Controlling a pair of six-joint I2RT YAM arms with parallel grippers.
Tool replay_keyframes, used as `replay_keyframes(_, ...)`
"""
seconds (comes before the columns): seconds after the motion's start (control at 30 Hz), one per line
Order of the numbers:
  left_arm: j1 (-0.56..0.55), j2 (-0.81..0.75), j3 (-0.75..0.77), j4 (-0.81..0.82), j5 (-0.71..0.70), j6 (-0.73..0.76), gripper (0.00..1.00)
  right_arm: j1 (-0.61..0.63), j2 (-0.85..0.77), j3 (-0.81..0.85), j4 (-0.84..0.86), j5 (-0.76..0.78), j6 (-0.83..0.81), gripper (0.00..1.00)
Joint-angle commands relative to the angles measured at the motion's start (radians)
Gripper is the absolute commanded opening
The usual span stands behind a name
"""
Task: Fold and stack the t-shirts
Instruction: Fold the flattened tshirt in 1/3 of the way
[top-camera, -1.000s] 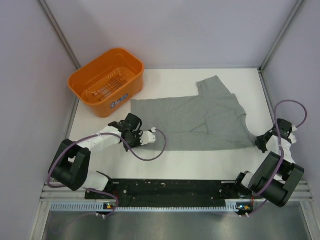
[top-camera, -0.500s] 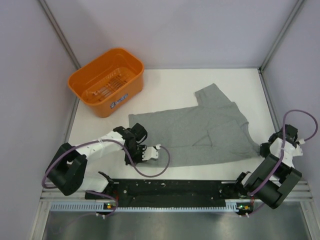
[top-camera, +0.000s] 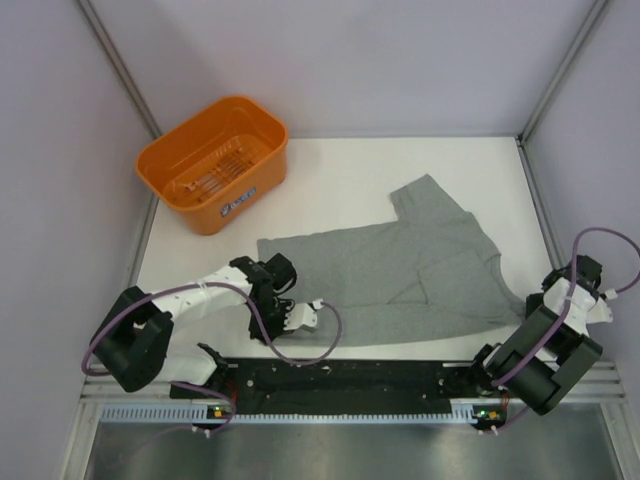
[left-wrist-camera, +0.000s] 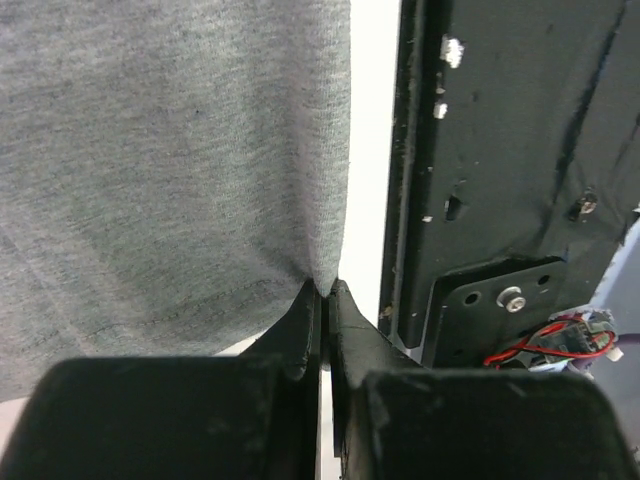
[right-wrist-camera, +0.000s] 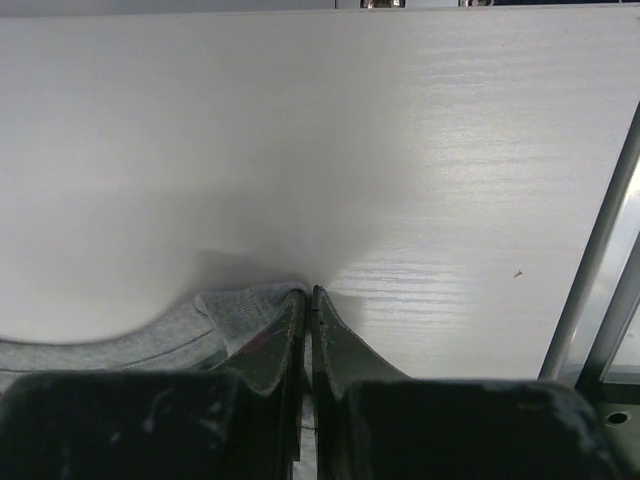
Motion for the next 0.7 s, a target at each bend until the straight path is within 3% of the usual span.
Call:
replay_keyframes(0.0, -0.029, -0.025, 0.026, -0.115, 0.038, 0.008, 0.00, -0.019, -0.028, 0.043, 0.023, 0.056, -0.013, 0.00)
replay_keyframes(0.5, -0.072, -0.006, 0.038, -0.097, 0.054, -0.006, 0.00, -0.042, -0.042, 0.051, 0.021, 0.124, -0.041, 0.00)
replay_keyframes(0.53, -0.074, -0.005, 0.040, -0.095, 0.052, -0.007, 0.06, -0.044, -0.047, 0.049, 0.023, 0.127, -0.044, 0.00)
replay_keyframes(0.57, -0.075, -0.002, 0.038, -0.093, 0.052, -0.012, 0.25, -0.045, -0.048, 0.049, 0.024, 0.127, -0.047, 0.00)
replay_keyframes(0.6, -0.077, 0.002, 0.041, -0.084, 0.051, -0.013, 0.37, -0.045, -0.050, 0.051, 0.023, 0.132, -0.053, 0.00)
replay_keyframes(0.63, -0.078, 0.003, 0.049, -0.086, 0.049, -0.013, 0.42, -0.045, -0.055, 0.058, 0.023, 0.136, -0.059, 0.10)
replay_keyframes(0.67, -0.078, 0.003, 0.057, -0.089, 0.048, -0.015, 0.52, -0.045, -0.064, 0.068, 0.023, 0.142, -0.067, 0.28)
